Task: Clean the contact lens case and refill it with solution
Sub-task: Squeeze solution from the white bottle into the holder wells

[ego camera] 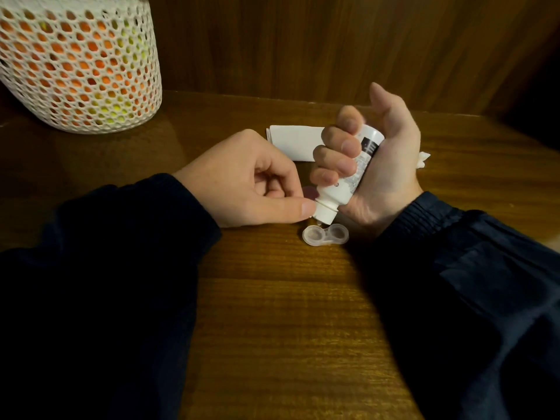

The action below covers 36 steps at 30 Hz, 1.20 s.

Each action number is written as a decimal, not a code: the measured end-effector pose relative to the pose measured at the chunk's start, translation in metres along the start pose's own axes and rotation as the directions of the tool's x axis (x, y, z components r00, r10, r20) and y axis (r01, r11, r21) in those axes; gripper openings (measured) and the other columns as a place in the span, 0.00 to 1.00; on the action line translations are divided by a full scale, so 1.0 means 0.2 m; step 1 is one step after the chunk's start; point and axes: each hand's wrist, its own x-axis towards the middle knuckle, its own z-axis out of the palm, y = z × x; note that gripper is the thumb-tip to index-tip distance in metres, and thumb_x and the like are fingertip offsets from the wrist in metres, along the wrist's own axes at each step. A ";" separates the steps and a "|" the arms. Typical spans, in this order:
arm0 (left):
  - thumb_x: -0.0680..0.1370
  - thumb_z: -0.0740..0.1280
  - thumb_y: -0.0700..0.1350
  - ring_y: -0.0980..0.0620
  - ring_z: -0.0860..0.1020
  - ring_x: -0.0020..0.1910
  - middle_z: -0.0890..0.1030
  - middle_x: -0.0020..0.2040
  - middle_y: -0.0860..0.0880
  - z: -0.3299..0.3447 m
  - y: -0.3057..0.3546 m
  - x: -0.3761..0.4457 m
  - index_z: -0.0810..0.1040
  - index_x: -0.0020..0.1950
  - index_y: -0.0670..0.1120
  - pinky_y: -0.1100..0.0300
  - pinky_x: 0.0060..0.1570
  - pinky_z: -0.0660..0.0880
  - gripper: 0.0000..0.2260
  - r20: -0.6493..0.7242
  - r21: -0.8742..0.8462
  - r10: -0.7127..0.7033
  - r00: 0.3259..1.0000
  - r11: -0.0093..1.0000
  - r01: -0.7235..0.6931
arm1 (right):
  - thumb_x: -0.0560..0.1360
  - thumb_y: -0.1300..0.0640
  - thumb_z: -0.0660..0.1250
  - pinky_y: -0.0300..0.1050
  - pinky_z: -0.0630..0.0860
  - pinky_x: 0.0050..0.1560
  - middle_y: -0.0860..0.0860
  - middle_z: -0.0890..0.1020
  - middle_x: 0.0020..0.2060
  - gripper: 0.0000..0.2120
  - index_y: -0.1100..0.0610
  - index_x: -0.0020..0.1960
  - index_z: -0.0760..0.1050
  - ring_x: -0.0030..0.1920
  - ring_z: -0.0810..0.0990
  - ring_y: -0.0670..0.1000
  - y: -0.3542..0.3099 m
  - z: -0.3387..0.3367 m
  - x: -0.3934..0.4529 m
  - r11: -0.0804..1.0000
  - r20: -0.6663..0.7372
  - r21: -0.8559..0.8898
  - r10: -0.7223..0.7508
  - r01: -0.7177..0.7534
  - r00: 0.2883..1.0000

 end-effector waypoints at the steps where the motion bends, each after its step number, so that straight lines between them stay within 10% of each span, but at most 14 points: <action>1: 0.74 0.77 0.52 0.49 0.71 0.26 0.81 0.31 0.44 0.00 0.00 0.00 0.88 0.42 0.49 0.63 0.26 0.65 0.07 0.004 0.000 -0.001 1.000 1.000 0.001 | 0.83 0.39 0.57 0.37 0.68 0.26 0.48 0.69 0.22 0.26 0.56 0.33 0.70 0.20 0.67 0.47 0.00 0.00 0.00 1.000 0.000 0.000 0.004 -0.004 1.000; 36: 0.75 0.78 0.47 0.58 0.68 0.24 0.76 0.26 0.56 0.01 -0.01 0.01 0.88 0.41 0.47 0.67 0.26 0.64 0.05 0.015 -0.012 0.008 1.000 1.000 -0.007 | 0.83 0.40 0.55 0.37 0.62 0.26 0.48 0.66 0.20 0.28 0.54 0.30 0.67 0.18 0.64 0.47 0.00 0.03 0.00 0.998 -0.032 -0.054 0.012 -0.014 0.999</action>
